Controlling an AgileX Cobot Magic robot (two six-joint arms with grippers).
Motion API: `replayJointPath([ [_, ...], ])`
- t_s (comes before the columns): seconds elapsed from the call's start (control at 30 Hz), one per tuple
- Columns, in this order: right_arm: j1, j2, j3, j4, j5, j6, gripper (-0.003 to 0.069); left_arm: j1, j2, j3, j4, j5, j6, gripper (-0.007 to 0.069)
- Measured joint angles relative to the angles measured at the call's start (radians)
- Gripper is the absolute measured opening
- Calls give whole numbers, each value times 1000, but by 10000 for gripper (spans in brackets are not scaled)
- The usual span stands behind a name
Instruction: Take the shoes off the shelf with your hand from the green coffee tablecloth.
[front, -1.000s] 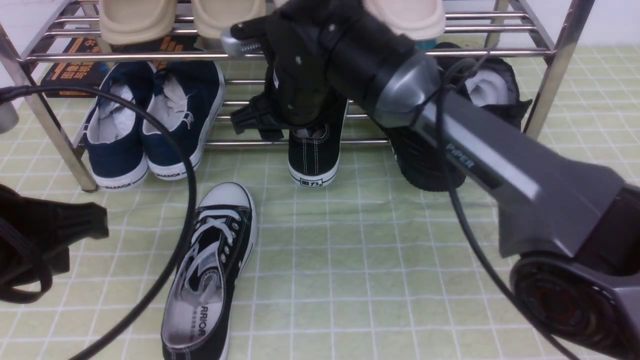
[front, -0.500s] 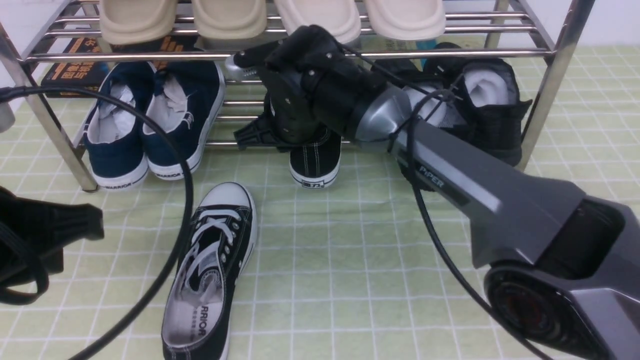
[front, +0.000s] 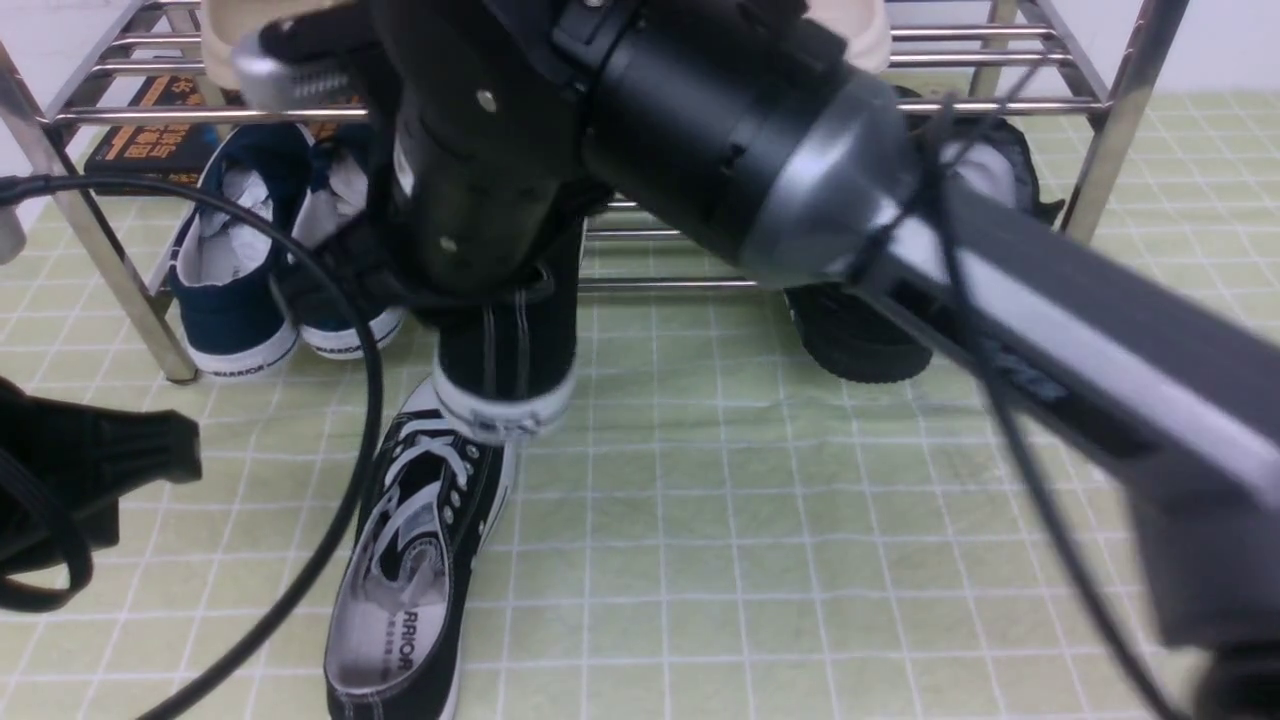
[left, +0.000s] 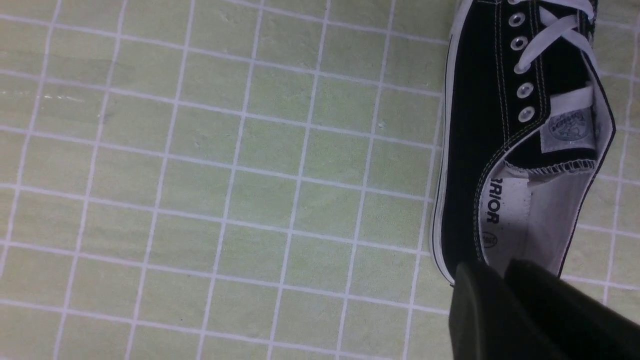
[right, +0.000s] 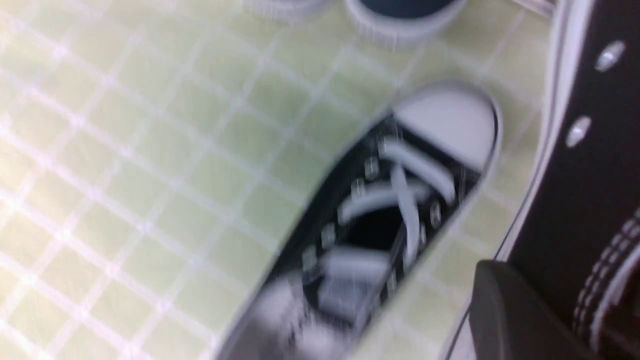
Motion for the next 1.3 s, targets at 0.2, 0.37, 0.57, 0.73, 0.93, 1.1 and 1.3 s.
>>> replayJointPath([
  [0.2,11,-133,298,-15,0,70,18,0,0,0,18,10,0,94],
  [0.37,21,-160,451,-41,-1,142,20,0,0,0,27,11,0,99],
  [0.57,23,-115,553,-61,-92,240,22,0,0,0,29,11,0,107],
  [0.73,23,-78,557,-82,-210,280,24,0,0,0,31,10,0,107],
  [0.93,23,-75,557,-75,-238,300,25,0,0,0,30,10,0,118],
  [1.1,23,-60,557,-75,-261,337,29,0,0,0,30,10,0,118],
  [1.3,23,-23,557,-43,-309,369,40,0,0,0,30,10,0,124],
])
